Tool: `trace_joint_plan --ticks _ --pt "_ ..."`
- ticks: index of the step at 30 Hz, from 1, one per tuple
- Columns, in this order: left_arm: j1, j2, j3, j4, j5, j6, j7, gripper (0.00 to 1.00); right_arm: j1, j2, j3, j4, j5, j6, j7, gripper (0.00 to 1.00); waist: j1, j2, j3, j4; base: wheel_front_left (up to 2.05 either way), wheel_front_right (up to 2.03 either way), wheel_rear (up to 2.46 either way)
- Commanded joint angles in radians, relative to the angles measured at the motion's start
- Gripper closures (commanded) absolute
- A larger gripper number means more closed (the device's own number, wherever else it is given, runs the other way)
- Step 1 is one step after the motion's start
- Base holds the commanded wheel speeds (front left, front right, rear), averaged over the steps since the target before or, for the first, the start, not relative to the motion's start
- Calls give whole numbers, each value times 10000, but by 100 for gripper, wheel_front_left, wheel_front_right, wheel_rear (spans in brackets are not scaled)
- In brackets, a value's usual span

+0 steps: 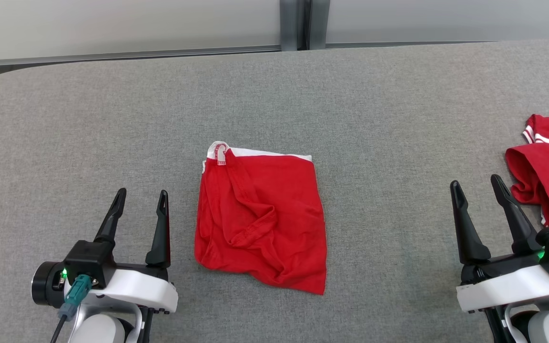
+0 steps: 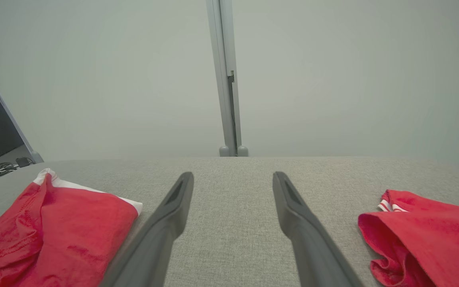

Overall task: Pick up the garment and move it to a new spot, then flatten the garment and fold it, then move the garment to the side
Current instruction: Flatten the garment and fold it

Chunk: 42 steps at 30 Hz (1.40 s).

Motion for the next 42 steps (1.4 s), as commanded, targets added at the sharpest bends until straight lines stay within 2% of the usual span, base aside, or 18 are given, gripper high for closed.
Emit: trace_joint_plan --ticks 1,3,4,5,6,9,13,20,30,42 --pt "-117 38 -9 -29 -6 50 4 0 -61 -43 -41 -50 -5 -1 40 0 0 0 2 10 0 0 0" --pt "-141 29 -40 -36 -12 52 7 0 -81 -38 -44 -35 26 -1 93 0 0 0 21 35 0 0 0" --pt "-168 16 -64 -41 -16 47 13 0 -93 -34 -19 18 75 -1 165 13 0 0 45 62 0 0 0" --pt "-201 14 -77 -44 -18 40 17 0 -130 -19 46 79 136 -1 239 75 0 0 75 89 0 0 0" --pt "-230 12 -92 -49 -19 29 18 0 -200 -13 131 133 183 -1 269 100 0 0 109 119 0 0 0" --pt "-319 17 -135 -27 -1 8 -1 0 -484 57 744 483 324 -1 474 100 0 0 209 221 0 0 0" --pt "-480 -54 -204 49 -26 -8 -58 0 -1132 300 2206 1237 661 -1 510 100 0 0 324 360 0 0 0" --pt "-752 -215 -366 207 -78 -82 -175 0 -2331 677 4602 3294 1645 -1 296 100 0 0 524 779 0 0 0" --pt "-1085 -364 -499 443 -109 -180 -345 0 -3915 874 6299 5420 2821 -1 -207 100 0 0 788 1207 0 0 0" --pt "-1146 -407 -500 614 -184 -186 -467 0 -5066 930 8352 5940 3889 -1 -581 100 0 0 782 1331 0 0 0"
